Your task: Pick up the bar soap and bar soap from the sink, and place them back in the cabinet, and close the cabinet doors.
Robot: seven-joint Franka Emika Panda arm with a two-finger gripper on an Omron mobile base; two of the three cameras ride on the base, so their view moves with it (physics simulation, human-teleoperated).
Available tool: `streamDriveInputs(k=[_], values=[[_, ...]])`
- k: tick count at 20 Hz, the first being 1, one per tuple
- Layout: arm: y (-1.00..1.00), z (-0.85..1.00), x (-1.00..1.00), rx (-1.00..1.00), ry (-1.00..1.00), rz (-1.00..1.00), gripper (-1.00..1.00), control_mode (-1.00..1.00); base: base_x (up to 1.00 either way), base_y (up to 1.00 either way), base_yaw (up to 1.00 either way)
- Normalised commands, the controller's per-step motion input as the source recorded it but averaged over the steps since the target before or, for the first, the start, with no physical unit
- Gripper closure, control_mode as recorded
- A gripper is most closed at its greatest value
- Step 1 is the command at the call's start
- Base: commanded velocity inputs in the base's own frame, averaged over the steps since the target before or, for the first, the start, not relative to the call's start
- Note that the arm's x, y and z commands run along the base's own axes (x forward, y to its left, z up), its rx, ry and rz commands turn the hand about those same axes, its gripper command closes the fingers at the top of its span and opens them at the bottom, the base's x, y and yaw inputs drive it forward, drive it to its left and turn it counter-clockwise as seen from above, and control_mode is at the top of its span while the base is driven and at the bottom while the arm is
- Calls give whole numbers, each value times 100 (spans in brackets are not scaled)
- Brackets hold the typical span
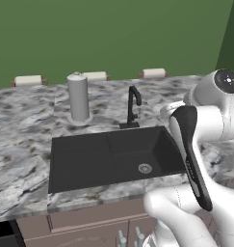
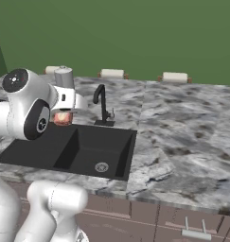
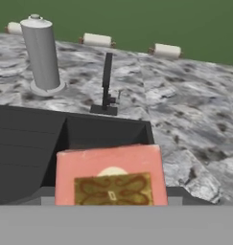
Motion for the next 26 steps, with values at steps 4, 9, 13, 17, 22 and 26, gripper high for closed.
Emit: streamDriveInputs(k=[4, 9, 13, 17, 22, 26], values=[[-5, 0, -18, 1, -3, -3, 100, -100, 0, 0, 0], [-1, 0, -13, 2, -3, -6, 100, -100, 0, 0, 0], [0, 0, -16, 8, 0, -5, 100, -100, 0, 0, 0], [-3, 0, -10, 5, 0, -1, 100, -100, 0, 0, 0], [0, 0, -3, 0, 0, 0, 100, 100, -8, -1, 0], [0, 0, 0, 0, 0, 0, 100, 100, -29, -7, -22]])
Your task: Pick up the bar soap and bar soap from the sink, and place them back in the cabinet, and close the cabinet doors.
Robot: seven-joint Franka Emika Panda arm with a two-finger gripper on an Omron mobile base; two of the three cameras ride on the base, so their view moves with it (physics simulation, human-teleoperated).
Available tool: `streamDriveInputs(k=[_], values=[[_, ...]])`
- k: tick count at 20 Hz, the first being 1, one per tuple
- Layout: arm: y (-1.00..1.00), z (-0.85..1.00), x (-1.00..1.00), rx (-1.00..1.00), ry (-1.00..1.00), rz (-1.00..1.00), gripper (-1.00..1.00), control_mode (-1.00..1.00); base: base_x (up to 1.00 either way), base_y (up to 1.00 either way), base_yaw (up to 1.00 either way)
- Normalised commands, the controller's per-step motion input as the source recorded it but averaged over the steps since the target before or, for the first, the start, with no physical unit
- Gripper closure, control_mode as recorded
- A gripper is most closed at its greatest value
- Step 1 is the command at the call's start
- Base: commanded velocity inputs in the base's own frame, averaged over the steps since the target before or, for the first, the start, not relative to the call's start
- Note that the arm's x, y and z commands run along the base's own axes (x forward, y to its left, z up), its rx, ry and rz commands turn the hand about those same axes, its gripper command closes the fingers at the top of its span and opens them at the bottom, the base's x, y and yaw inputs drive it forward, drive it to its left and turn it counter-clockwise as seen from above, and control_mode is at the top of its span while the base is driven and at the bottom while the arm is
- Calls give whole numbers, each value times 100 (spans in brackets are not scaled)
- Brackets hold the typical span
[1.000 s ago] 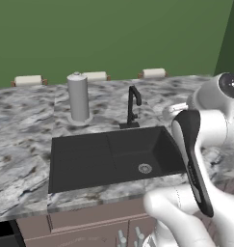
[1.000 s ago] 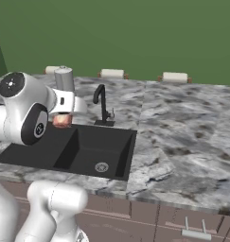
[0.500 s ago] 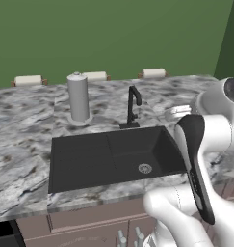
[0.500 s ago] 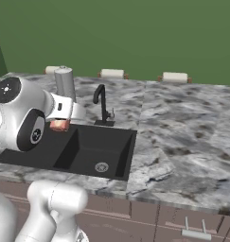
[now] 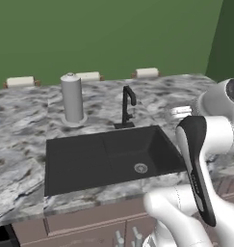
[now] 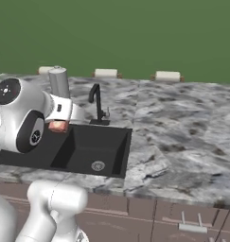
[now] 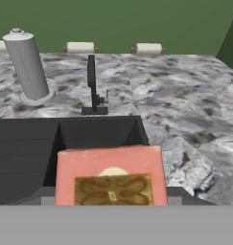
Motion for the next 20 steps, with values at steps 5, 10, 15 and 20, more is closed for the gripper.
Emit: streamDriveInputs(k=[5, 10, 15, 20], values=[[0, 0, 0, 0, 0, 0, 100, 100, -15, -1, -49], [0, 0, 0, 0, 0, 0, 100, 100, -6, 0, -62], [0, 0, 0, 0, 0, 0, 100, 100, 0, 0, -67], [0, 0, 0, 0, 0, 0, 100, 100, 0, 0, -69]])
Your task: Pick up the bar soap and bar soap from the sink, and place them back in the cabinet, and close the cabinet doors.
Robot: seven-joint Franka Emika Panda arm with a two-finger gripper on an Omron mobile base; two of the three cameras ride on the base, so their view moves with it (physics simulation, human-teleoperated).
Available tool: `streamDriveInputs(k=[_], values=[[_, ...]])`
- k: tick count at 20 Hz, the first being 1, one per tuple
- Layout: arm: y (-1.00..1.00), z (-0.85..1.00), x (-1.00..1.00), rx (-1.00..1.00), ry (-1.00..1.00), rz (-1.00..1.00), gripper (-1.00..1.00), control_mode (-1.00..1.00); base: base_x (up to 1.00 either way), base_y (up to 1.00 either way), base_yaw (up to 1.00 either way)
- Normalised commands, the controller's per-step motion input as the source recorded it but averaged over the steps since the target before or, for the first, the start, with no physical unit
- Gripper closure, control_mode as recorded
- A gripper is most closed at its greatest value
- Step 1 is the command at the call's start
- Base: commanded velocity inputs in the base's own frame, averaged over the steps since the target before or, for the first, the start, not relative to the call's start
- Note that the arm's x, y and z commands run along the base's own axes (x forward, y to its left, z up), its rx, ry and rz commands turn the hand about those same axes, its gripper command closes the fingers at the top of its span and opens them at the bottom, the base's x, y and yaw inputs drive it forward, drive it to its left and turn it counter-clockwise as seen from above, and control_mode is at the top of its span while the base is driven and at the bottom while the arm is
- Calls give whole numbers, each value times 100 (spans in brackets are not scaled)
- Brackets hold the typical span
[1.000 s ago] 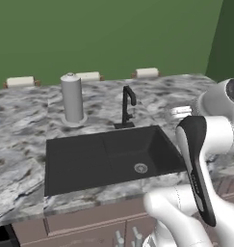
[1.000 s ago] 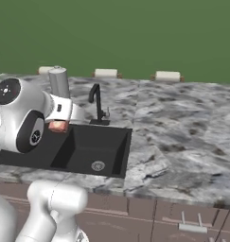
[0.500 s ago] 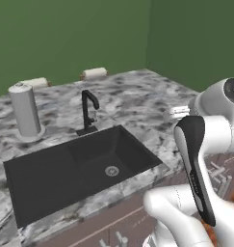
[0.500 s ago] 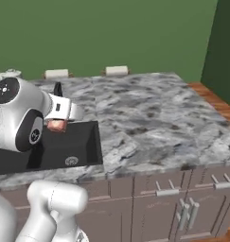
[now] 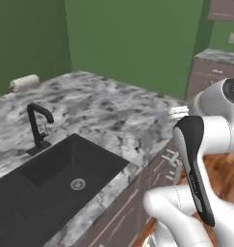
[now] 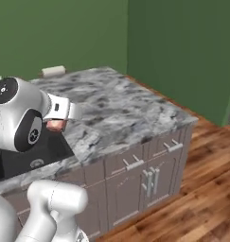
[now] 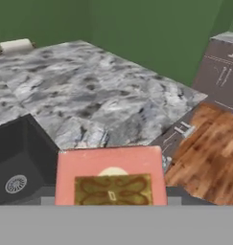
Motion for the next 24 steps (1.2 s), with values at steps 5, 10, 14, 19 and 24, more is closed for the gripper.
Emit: streamDriveInputs(k=[5, 10, 14, 19, 24], values=[[0, 0, 0, 0, 0, 0, 100, 100, 2, -8, -66], [0, 0, 0, 0, 0, 0, 100, 100, 3, -7, -66], [0, 0, 0, 0, 0, 0, 100, 100, 0, -14, -63], [0, 0, 0, 0, 0, 0, 100, 100, 17, -13, -55], [0, 0, 0, 0, 0, 0, 100, 100, 81, 0, -32]])
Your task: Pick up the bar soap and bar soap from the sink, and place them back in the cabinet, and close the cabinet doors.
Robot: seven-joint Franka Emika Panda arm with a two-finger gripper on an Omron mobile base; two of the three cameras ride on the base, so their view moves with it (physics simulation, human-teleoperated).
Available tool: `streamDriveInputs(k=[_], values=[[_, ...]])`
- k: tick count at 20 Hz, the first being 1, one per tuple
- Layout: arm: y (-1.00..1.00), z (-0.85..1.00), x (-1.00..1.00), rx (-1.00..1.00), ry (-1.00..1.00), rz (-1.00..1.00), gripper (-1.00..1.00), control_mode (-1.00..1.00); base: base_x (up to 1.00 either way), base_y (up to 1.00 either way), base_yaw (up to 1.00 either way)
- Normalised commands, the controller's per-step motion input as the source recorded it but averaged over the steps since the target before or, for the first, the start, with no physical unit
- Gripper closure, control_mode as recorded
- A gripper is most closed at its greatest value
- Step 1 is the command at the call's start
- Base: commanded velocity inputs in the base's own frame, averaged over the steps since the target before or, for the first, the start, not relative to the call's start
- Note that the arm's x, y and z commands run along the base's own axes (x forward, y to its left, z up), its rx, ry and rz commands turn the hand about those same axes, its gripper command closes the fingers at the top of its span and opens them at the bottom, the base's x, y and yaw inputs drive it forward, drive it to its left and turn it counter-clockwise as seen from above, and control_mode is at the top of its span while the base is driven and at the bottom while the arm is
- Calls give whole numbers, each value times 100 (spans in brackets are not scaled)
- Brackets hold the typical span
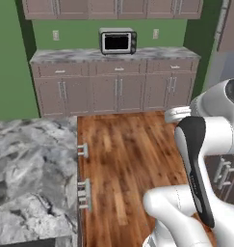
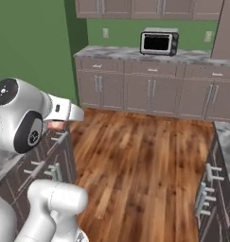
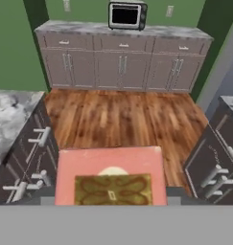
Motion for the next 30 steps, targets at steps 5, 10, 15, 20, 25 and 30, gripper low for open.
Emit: streamDriveInputs(k=[5, 10, 15, 20, 25, 30], values=[[0, 0, 0, 0, 0, 0, 100, 100, 98, 0, -13], [0, 0, 0, 0, 0, 0, 100, 100, 96, -3, -22], [0, 0, 0, 0, 0, 0, 100, 100, 76, -5, -36], [0, 0, 0, 0, 0, 0, 100, 100, 36, 0, -72], [0, 0, 0, 0, 0, 0, 100, 100, 20, 2, -79], [0, 0, 0, 0, 0, 0, 100, 100, 38, 23, -77]])
